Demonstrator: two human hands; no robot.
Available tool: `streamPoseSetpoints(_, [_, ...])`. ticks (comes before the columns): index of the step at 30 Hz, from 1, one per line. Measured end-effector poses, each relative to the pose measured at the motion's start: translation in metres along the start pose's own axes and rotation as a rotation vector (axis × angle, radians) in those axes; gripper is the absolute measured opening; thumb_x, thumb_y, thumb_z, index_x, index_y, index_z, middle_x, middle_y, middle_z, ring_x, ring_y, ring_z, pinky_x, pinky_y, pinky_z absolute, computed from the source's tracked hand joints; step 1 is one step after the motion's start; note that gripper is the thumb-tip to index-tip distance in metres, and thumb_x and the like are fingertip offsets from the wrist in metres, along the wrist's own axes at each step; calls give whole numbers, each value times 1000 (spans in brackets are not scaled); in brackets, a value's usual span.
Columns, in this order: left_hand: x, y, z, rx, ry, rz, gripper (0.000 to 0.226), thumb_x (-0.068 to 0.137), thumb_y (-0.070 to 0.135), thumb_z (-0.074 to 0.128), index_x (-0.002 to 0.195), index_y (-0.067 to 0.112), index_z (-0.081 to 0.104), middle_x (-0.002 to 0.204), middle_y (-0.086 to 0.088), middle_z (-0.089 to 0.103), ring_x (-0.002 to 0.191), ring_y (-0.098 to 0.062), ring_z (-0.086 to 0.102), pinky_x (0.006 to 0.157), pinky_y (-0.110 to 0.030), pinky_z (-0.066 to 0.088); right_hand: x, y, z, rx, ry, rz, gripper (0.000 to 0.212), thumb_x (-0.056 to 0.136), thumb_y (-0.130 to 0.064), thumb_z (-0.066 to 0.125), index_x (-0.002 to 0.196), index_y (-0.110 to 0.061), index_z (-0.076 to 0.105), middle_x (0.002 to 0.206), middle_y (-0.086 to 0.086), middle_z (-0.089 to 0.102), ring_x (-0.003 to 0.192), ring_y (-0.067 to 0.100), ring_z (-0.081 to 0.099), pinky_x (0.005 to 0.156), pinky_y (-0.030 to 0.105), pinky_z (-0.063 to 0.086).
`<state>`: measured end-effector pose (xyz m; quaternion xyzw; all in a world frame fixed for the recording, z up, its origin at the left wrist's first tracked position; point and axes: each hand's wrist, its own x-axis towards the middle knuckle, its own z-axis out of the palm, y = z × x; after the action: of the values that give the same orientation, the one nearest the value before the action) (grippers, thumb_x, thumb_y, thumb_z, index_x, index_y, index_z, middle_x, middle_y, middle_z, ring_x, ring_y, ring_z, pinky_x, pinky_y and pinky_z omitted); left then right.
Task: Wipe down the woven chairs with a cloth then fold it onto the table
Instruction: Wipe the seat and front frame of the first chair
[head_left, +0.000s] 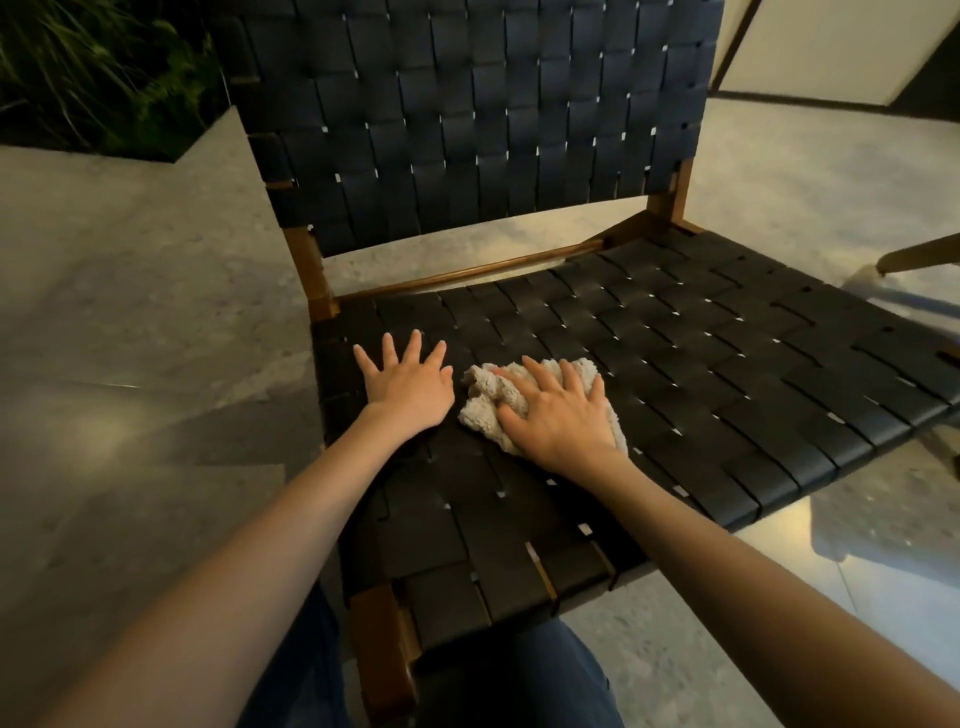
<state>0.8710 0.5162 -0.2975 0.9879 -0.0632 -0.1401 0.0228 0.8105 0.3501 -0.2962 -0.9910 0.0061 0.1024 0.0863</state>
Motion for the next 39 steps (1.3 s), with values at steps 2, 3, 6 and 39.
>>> streamPoseSetpoints(2, [6,0,2,2,18,-8,51,102,39,21,151,31,7,160,-3,-1,145,-31,-6,111,-60,-6,29,-1,8,-12,25,-1,57,92,-59,24,147,-48,12,160,-5,10,146,31,0,111,62,-5])
streamPoseSetpoints(3, [10,0,3,6,31,-13,51,102,38,22,151,31,7,160,-3,-2,145,-30,-5,111,-60,-6,43,-2,11,-16,41,-7,57,92,-59,24,146,-48,11,160,-5,9,146,32,-1,110,62,-6])
streamPoseSetpoints(6, [24,-2,4,10,57,-12,52,102,37,24,151,31,7,160,-2,-2,145,-30,-6,111,-61,-6,85,-2,19,-13,80,-35,56,92,-58,23,146,-50,10,160,-4,9,146,33,0,110,62,-5])
streamPoseSetpoints(39, [26,23,7,-29,-9,38,56,98,54,20,150,35,10,156,-22,-4,145,-33,-3,118,-42,0,57,54,-17,19,-87,-92,58,93,-57,33,148,-42,19,159,-6,14,145,25,7,115,51,11])
